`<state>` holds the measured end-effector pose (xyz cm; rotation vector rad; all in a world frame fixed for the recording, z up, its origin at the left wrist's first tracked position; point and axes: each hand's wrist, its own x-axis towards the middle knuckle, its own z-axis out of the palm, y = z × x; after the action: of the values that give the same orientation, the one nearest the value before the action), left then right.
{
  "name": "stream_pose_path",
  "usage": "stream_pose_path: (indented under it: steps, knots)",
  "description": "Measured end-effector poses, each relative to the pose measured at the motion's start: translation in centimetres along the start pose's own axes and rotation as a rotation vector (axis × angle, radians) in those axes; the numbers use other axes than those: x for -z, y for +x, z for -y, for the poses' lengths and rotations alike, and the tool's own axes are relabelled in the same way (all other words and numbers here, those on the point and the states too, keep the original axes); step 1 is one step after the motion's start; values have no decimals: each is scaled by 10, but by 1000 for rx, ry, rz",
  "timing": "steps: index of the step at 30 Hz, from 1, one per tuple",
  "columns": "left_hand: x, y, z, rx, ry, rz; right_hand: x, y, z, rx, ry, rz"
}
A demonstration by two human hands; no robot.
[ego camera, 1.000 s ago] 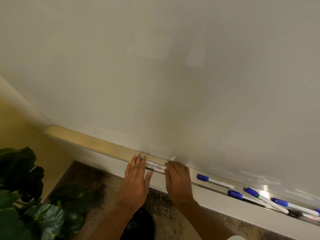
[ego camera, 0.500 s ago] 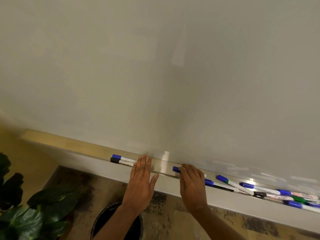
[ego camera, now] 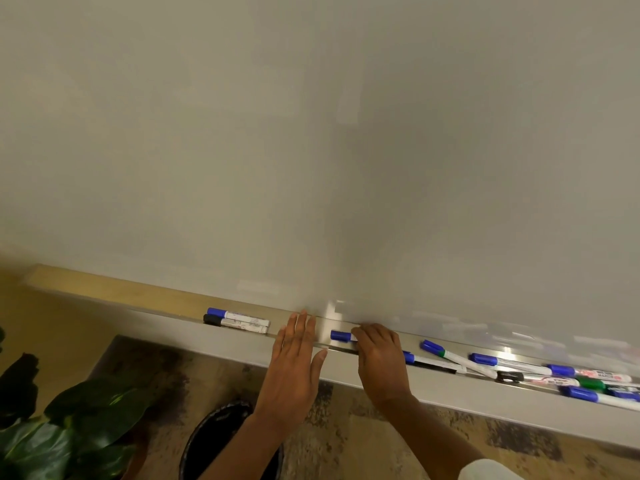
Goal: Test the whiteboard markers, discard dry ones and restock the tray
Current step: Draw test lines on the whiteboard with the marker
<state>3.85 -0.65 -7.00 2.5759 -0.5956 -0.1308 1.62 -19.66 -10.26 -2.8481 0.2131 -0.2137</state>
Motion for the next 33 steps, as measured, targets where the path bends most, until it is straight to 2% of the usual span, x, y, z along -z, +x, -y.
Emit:
stream_pose_path:
  steps: [7,12,14,18,21,24,29,33]
  knots:
    - [8,-2,-8,46,-96,-59,-2,5,6,32,72,-72]
    - [26,-1,-23,105,-242,-181,16,6,26,101,165,-247]
    - [38,3,-34,179,-351,-198,33,6,37,116,211,-358]
    - [72,10,-66,259,-641,-283,76,6,56,80,363,-457]
    - [105,15,-94,223,-788,-324,118,3,67,-2,685,-415]
    - [141,18,-125,178,-973,-255,167,-2,74,-15,931,-378]
    - [196,11,-177,91,-1228,-54,246,-16,80,-70,1185,-214]
    - [223,4,-212,-10,-1279,43,312,-35,75,-52,1359,-176]
